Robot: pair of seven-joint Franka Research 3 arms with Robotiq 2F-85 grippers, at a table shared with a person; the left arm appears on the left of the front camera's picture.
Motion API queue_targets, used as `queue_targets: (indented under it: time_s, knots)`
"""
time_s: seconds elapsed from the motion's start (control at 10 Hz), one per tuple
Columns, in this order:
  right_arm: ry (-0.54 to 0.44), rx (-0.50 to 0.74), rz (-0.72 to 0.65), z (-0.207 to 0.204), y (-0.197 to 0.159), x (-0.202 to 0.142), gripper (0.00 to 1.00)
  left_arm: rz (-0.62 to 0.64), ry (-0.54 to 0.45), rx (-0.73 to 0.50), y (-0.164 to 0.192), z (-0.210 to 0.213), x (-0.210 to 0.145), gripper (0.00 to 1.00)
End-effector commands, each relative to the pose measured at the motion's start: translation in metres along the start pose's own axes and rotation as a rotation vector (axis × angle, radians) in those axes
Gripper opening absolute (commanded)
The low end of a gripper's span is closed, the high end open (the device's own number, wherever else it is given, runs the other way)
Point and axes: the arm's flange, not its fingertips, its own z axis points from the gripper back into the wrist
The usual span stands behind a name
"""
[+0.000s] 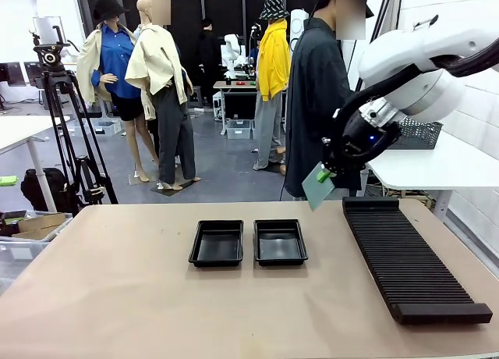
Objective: Inspect and transfer BCBs to ESD trays.
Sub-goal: Pick up the Blank PCB from the PCB Rack and place it in the left ESD tray.
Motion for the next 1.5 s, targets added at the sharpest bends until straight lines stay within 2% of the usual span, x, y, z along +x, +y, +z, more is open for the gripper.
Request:
queue_targets:
  time_s: [0.0,0.8,1.0,1.4]
  knots:
    - [-0.031,0.010,-0.064,-0.021,0.013,0.002,0.00,0.000,-0.005,0.000,-0.002,0.002,-0.001,1.00]
    - [-0.004,0.009,-0.055,-0.124,0.083,0.000,0.00,0.000,-0.005,0.000,-0.002,0.002,-0.001,1.00]
    - [0.007,0.000,-0.064,-0.147,0.092,0.010,0.00,0.000,-0.005,0.000,-0.002,0.002,-0.001,1.00]
    - [0.041,0.070,-0.100,-0.178,0.095,0.044,0.00,0.000,-0.005,0.000,-0.002,0.002,-0.001,1.00]
